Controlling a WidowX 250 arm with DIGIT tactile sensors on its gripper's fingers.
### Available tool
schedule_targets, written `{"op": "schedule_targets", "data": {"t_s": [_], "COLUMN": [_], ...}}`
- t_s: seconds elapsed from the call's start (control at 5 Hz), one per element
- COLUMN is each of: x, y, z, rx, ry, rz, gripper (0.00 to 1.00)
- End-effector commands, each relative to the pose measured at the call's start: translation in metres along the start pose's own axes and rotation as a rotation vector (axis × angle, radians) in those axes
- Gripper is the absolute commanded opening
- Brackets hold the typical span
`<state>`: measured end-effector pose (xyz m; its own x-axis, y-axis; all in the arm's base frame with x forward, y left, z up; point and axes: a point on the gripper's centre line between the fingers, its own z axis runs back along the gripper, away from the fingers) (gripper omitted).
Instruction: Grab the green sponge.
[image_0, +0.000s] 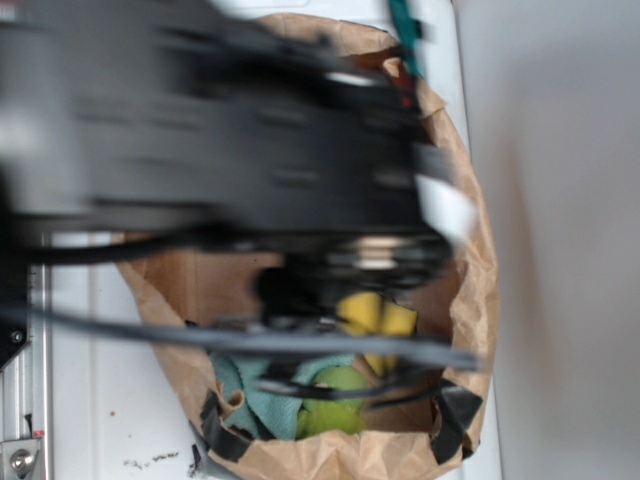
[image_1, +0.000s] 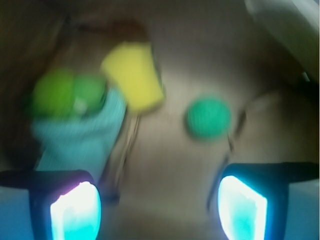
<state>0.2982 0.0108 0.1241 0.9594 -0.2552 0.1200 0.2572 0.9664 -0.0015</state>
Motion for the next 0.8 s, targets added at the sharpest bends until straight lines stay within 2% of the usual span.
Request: {"op": "schedule_targets", "data": {"t_s": [0.0,0.4,0.6], "x": [0.047,0.049,0.043], "y": [-0.002,-0.029,-0.042], "z": [0.001,-0.024,-0.036], "rx": [0.017,0.036,0.024], "ry": [-0.073,-0.098,-0.099], "rz": [-0.037,-0.193,-0.238], "gripper": [1.0,1.0,1.0]}}
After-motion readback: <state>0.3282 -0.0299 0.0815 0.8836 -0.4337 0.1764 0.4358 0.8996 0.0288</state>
